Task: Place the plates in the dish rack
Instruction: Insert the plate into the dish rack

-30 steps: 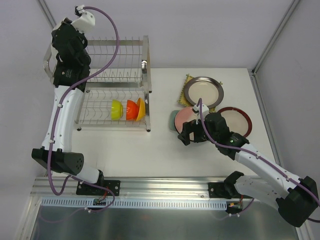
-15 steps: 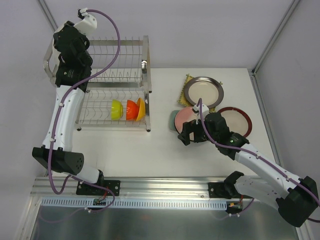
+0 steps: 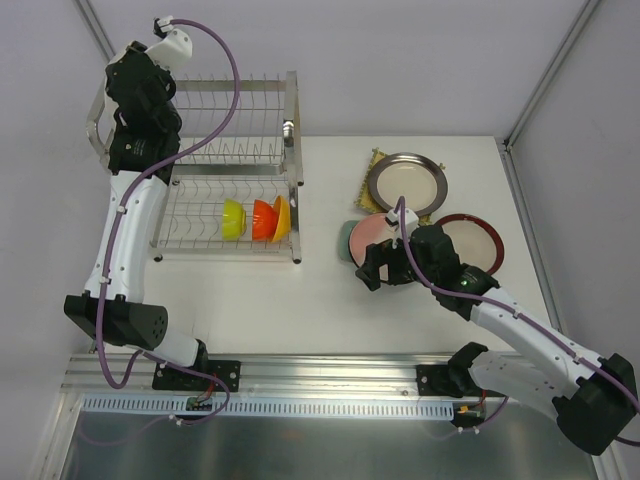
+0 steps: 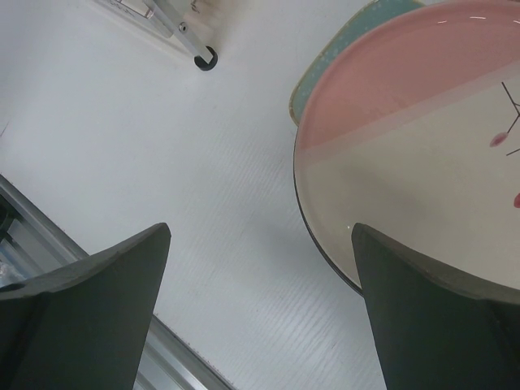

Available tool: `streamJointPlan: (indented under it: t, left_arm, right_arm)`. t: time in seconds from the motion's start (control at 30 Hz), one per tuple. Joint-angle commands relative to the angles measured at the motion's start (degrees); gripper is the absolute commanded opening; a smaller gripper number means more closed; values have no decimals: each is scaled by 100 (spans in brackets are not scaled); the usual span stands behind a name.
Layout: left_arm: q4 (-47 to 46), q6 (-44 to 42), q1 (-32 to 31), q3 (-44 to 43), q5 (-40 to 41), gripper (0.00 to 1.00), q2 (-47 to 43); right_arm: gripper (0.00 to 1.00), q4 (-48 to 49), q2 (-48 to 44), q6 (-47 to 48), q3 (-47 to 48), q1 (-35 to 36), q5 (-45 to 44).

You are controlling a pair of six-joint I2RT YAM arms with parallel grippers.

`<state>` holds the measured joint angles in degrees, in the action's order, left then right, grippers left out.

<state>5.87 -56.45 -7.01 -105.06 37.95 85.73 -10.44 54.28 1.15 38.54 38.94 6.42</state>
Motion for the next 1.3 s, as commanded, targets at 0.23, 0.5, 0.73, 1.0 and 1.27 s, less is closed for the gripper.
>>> streamJointPlan:
  t: [0.23,0.5,0.73,1.0,1.27]
  left_arm:
    - [-613,-51,85,-226,-262,3,-303]
    - [-194,-113,-90,82,-376,1,-390]
    - [380,134,-143,38,-816,1,-531]
    - [362,-155,-152,-243,-1211,1,-356]
    - [257,-578,-152,-411,-1203,1,-118]
  right_arm:
    - [100,253,-164,87,-14,52,-53]
    - [100,261,-164,105,-14,61,-88]
    - [99,279,-181,96,-40,52,-79]
    - [99,297,-207,96,-49,53,-61]
    - [99,270,-234,105,-49,70,-79]
